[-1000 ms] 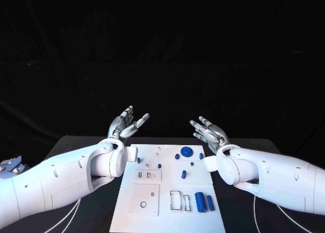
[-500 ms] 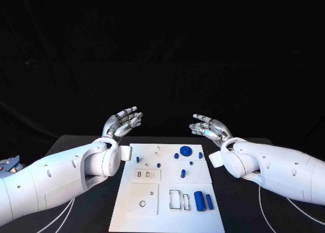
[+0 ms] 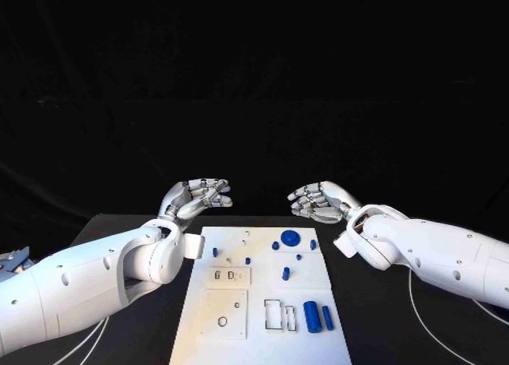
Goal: Assemble the parts on the task board
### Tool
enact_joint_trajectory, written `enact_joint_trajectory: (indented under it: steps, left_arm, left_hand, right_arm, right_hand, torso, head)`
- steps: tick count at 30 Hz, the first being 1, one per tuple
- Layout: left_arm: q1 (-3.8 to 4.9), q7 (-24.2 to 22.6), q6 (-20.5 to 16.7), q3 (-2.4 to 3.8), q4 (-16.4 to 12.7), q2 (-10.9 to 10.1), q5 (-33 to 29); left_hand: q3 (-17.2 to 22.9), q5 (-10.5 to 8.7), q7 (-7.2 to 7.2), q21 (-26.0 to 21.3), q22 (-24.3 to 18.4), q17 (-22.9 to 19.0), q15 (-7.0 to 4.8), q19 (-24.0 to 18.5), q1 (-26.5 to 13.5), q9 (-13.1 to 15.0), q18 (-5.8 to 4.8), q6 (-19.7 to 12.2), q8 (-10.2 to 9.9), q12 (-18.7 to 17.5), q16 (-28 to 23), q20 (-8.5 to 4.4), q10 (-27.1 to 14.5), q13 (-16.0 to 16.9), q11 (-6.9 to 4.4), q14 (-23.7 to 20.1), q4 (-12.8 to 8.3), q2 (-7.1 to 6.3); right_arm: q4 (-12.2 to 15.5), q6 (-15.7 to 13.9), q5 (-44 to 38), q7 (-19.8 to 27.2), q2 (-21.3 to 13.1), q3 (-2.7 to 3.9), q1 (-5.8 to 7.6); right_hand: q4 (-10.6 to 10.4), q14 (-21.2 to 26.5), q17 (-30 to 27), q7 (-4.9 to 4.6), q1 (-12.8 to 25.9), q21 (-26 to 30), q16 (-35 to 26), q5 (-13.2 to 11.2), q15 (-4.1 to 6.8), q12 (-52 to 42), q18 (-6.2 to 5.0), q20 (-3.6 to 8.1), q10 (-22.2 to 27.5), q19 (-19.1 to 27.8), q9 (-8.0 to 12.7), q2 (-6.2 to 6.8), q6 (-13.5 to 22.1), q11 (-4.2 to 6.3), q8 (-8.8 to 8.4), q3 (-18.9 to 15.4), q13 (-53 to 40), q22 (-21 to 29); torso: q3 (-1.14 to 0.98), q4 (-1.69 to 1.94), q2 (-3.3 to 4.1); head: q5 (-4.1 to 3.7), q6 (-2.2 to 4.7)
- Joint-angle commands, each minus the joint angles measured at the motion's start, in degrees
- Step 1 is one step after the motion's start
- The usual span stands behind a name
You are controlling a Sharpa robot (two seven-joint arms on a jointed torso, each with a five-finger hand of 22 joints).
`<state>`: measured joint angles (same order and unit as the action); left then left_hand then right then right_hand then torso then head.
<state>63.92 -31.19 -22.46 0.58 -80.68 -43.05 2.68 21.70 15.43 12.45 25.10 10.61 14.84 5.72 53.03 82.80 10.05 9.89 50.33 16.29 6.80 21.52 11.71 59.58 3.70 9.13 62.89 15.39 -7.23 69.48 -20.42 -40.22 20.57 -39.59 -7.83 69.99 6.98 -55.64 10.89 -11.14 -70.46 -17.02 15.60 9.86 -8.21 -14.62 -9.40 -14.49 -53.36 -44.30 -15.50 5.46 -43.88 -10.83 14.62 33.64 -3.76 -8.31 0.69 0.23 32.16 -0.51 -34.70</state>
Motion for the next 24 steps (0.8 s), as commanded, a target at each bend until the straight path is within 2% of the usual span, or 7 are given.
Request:
enact_joint_trajectory:
  steps: [1, 6, 11, 14, 17, 19, 24]
  left_arm:
    - [0.08, -1.6, 1.5, 0.05, -1.7, -0.6, 1.1]
    - [0.09, -0.5, 1.1, 0.04, -4.7, -2.4, 1.2]
    - [0.11, 0.5, 0.9, 0.04, -7.3, -4.1, 1.2]
    - [0.12, 1.0, 0.9, 0.04, -8.3, -4.7, 1.1]
    - [0.13, 1.2, 1.0, 0.05, -9.0, -5.2, 1.0]
    - [0.15, 1.4, 1.1, 0.06, -9.4, -5.5, 0.8]
    - [0.18, 1.6, 1.3, 0.08, -10.3, -5.8, 0.6]
  left_hand:
    - [0.5, -0.29, 0.05, 0.5, 0.2, 0.2, -0.07, 0.7, 0.1, -0.1, 0.63, 0.6, -0.4, -0.4, -0.3, -0.06, 0.5, 0.0, -0.02, 0.0, -0.1, -0.79]
    - [0.7, -0.4, 0.05, 1.2, 0.4, 0.5, -0.08, 1.2, -0.4, -0.1, 0.59, 0.7, -0.5, -0.8, -0.6, -0.25, 0.8, 0.0, -0.02, 0.0, -0.1, -1.27]
    - [0.6, -0.5, 0.08, 1.7, 0.7, 0.8, -0.01, 1.7, -1.0, -0.2, 0.55, 0.7, -0.8, -1.3, -1.0, -0.37, 0.9, 0.0, 0.03, -0.3, 0.0, -1.84]
    - [0.6, -0.52, 0.11, 2.0, 0.8, 0.9, 0.02, 1.9, -1.3, -0.2, 0.54, 0.6, -0.9, -1.5, -1.2, -0.41, 0.9, 0.0, 0.05, -0.5, 0.1, -2.0]
    - [0.7, -0.51, 0.14, 2.7, 1.1, 1.2, 0.01, 2.6, -1.6, -0.3, 0.56, 0.6, -1.0, -1.9, -1.4, -0.55, 1.0, 0.0, 0.08, -0.5, 0.0, -2.11]
    - [0.8, -0.51, 0.13, 3.4, 1.4, 1.4, -0.05, 3.2, -1.7, -0.3, 0.55, 0.6, -1.1, -2.2, -1.5, -0.67, 1.1, 0.0, 0.06, -0.4, -0.1, -2.18]
    - [0.9, -0.52, 0.15, 3.8, 1.6, 1.6, -0.07, 3.4, -1.8, -0.3, 0.53, 0.6, -1.2, -2.4, -1.5, -0.74, 1.1, 0.0, 0.06, -0.4, -0.2, -2.23]
  right_arm:
    - [-0.4, 3.4, -13.0, -2.5, 0.0, 0.03, 0.36]
    - [-1.0, 4.6, -22.3, -5.7, 0.6, 0.05, 1.13]
    - [-2.5, 7.0, -31.9, -10.8, 2.5, 0.07, 1.65]
    - [-3.5, 8.4, -38.0, -14.3, 3.9, 0.07, 1.79]
    - [-4.2, 8.8, -41.8, -16.6, 5.0, 0.07, 1.87]
    - [-5.0, 8.9, -43.8, -17.8, 6.0, 0.07, 1.89]
    - [-6.9, 9.9, -47.2, -19.6, 8.0, 0.03, 1.87]
  right_hand:
    - [1.3, -11.3, 1.3, -1.03, -1.6, -5.4, 2.0, -0.7, 3.34, 4.3, -1.04, 2.92, -9.8, -7.0, -0.2, 0.49, -7.6, 2.62, 1.06, -0.7, 0.1, -2.5]
    - [1.1, -17.5, 3.6, 0.19, -1.2, -9.7, 4.2, -1.8, 5.3, 5.7, -1.08, 4.9, -13.9, -10.8, 0.0, 1.15, -9.8, 4.08, 0.61, -2.9, -0.2, -4.9]
    - [1.1, -26.5, 9.6, 0.96, -0.9, -17.5, 11.1, 0.3, 7.47, 7.8, -1.01, 7.66, -15.2, -17.2, 0.1, 2.56, -10.6, 5.03, -0.81, -5.4, -0.7, -9.5]
    - [0.4, -28.8, 13.2, 1.56, 0.5, -20.1, 15.8, 0.9, 7.87, 8.9, -1.02, 8.12, -14.0, -18.8, 0.3, 3.67, -10.4, 5.36, -1.72, -6.2, -1.0, -11.2]
    - [-0.1, -30.1, 22.1, 2.13, 1.0, -24.3, 28.2, 1.4, 8.21, 8.8, -0.9, 8.79, -13.9, -21.0, -0.1, 4.17, -10.7, 5.49, -2.47, -5.5, -2.1, -14.3]
    - [-0.2, -29.9, 33.4, 1.88, 1.0, -27.1, 40.1, 1.8, 7.8, 8.7, -0.85, 8.9, -13.1, -21.2, -0.4, 4.43, -10.7, 5.6, -2.9, -4.6, -2.8, -16.7]
    - [-0.4, -30.1, 46.8, 1.89, 0.9, -38.1, 53.5, 1.7, 7.72, 8.4, 0.84, 8.42, -10.9, -25.4, -1.1, 4.81, -10.7, 5.27, -3.33, -3.8, -3.5, -30.6]
  torso:
    - [0.36, 0.3, 0.26]
    - [0.63, 0.7, 0.77]
    - [0.72, 0.76, 1.27]
    - [0.98, 0.86, 1.43]
    - [1.22, 1.04, 1.74]
    - [1.31, 1.12, 1.92]
    - [1.62, 1.51, 2.3]
  head:
    - [-0.29, -0.16]
    - [-0.85, -0.3]
    - [-0.94, -0.37]
    - [-1.17, -0.37]
    - [-1.2, -0.34]
    - [-1.25, -0.34]
    - [-1.59, -0.19]
